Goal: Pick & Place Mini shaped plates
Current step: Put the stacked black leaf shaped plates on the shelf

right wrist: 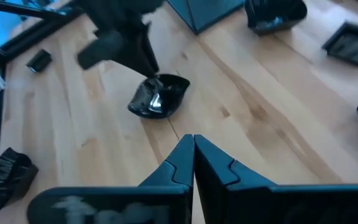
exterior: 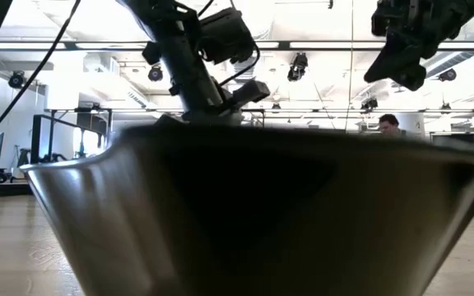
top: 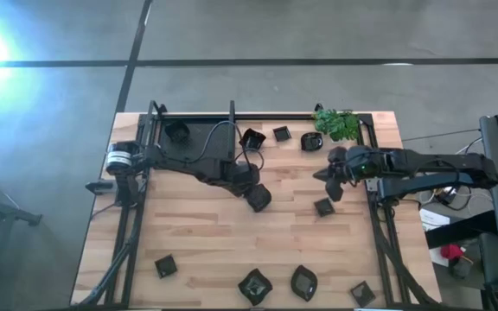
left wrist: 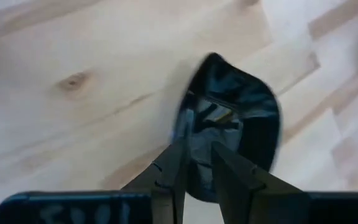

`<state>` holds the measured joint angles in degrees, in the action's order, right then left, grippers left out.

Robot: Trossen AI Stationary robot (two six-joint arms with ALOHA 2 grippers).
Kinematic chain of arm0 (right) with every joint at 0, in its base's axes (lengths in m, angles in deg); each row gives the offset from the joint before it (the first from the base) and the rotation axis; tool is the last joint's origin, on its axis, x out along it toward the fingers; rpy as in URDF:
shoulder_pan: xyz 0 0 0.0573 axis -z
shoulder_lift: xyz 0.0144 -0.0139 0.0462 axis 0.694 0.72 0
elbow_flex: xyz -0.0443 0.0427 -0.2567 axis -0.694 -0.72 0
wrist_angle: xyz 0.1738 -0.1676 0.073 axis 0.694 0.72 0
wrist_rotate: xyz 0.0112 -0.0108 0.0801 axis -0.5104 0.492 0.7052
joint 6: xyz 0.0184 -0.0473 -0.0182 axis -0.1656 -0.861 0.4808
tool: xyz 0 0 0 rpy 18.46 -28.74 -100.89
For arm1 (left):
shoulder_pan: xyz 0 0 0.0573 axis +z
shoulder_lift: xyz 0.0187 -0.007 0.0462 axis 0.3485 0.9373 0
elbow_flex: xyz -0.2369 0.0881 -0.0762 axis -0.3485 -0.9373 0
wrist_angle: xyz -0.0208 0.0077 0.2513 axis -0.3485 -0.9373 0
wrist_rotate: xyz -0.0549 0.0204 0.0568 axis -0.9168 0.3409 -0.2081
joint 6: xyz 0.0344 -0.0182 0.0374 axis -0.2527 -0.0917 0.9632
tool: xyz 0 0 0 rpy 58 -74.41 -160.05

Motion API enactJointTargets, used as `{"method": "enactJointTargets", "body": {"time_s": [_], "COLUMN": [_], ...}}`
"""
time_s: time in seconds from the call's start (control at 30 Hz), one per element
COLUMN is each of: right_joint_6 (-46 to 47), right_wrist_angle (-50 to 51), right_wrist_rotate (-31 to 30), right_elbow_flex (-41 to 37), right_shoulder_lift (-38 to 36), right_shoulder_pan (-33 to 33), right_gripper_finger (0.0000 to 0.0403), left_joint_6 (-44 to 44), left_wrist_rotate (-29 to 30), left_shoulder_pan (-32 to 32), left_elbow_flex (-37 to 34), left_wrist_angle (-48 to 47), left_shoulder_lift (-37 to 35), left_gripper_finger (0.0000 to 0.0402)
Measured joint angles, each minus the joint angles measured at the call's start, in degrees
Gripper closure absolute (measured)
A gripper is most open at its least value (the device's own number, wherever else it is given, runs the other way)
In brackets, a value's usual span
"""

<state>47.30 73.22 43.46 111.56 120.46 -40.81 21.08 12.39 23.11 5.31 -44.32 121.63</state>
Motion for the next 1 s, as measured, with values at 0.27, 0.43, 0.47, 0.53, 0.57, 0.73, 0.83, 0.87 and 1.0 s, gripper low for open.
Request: {"method": "enactJointTargets", "body": {"time_s": [0.27,0.43,0.47,0.53,0.57,0.73,0.83,0.87,1.0], "right_joint_6": [-1.0,-2.5,-2.8,-2.8,-2.8,-3.0,-4.6,-5.6,-7.2], "right_wrist_angle": [0.0,0.0,0.0,0.2,0.3,0.3,0.3,0.3,0.3], "right_wrist_rotate": [1.2,1.4,1.4,1.5,1.5,1.8,2.4,2.4,2.4], "right_elbow_flex": [0.0,0.0,0.0,0.0,0.0,0.0,0.0,0.0,0.0], "right_shoulder_lift": [-5.3,-8.8,-9.5,-10.9,-11.6,-14.1,-15.5,-15.9,-16.8], "right_shoulder_pan": [0.0,0.0,0.0,0.0,0.0,0.0,0.0,0.0,0.0], "right_gripper_finger": [0.0394,0.0394,0.0394,0.0394,0.0394,0.0394,0.0394,0.0394,0.0394], "left_joint_6": [-1.1,-1.1,-1.1,-1.5,-2.0,-1.5,-1.2,-1.2,-0.6], "left_wrist_rotate": [1.7,2.0,2.6,4.2,4.3,2.7,2.5,2.5,2.5], "left_shoulder_pan": [0.2,0.2,0.2,0.2,0.3,0.2,0.0,0.0,0.1], "left_elbow_flex": [-0.2,-1.2,-1.4,-1.7,-1.8,-2.3,-2.5,-2.5,-2.6], "left_wrist_angle": [0.1,0.0,0.0,0.1,0.1,4.4,4.7,4.7,4.7], "left_shoulder_lift": [0.0,0.4,0.5,0.5,0.5,0.5,0.5,0.5,0.5], "left_gripper_finger": [0.0326,0.0326,0.0326,0.0326,0.0326,0.0326,0.0326,0.0326,0.0326]}}
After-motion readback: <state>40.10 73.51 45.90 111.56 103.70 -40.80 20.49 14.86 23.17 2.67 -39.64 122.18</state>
